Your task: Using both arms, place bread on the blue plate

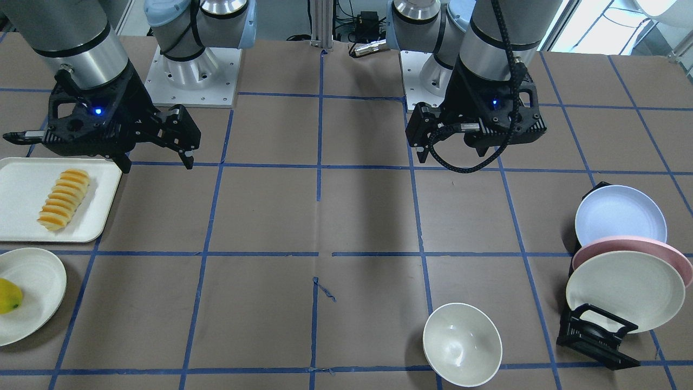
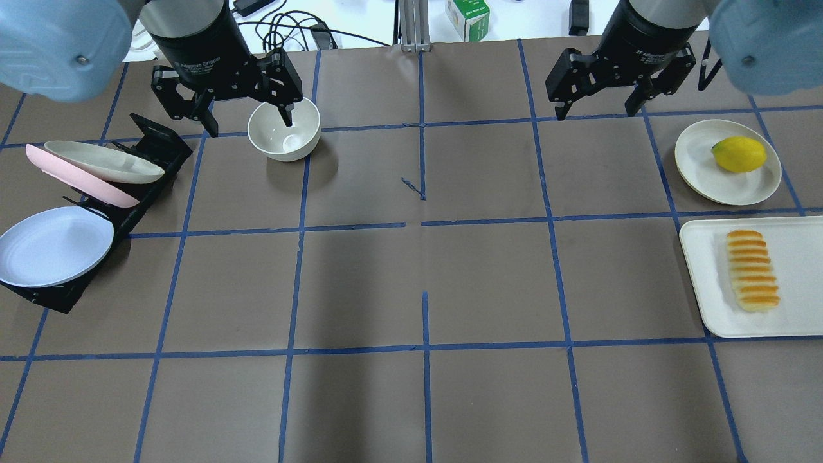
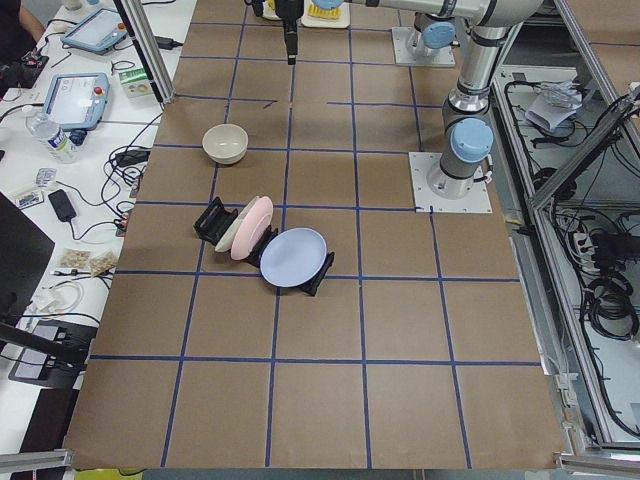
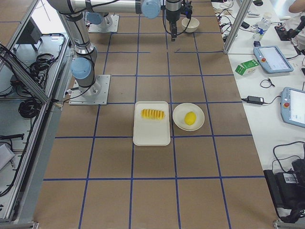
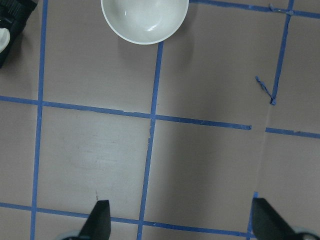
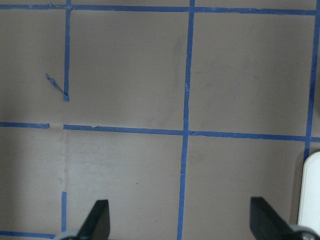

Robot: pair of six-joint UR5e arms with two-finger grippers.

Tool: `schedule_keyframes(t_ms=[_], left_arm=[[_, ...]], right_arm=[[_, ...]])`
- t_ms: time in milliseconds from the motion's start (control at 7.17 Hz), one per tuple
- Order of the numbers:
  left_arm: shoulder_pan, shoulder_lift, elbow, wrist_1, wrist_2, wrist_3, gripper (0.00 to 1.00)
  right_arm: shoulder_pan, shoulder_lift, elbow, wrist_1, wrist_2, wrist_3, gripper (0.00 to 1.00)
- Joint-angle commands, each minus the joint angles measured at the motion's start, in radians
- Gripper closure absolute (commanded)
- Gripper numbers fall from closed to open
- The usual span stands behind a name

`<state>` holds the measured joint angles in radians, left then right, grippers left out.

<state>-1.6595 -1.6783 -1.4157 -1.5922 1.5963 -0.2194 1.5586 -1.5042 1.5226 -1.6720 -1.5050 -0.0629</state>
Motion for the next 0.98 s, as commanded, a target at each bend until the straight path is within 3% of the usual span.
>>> schedule_keyframes(t_ms=[0, 837], left_arm=[[0.000, 0.000, 0.000, 0.000, 0.002, 0.000, 0.00], [0.000, -0.001, -0.003, -0.008, -0.001, 0.000, 0.00]], right_arm=[[0.000, -0.001, -0.001, 0.000, 0.002, -0.002, 0.00], [-0.003, -0.001, 0.001, -0.005, 0.003, -0.003, 0.00]])
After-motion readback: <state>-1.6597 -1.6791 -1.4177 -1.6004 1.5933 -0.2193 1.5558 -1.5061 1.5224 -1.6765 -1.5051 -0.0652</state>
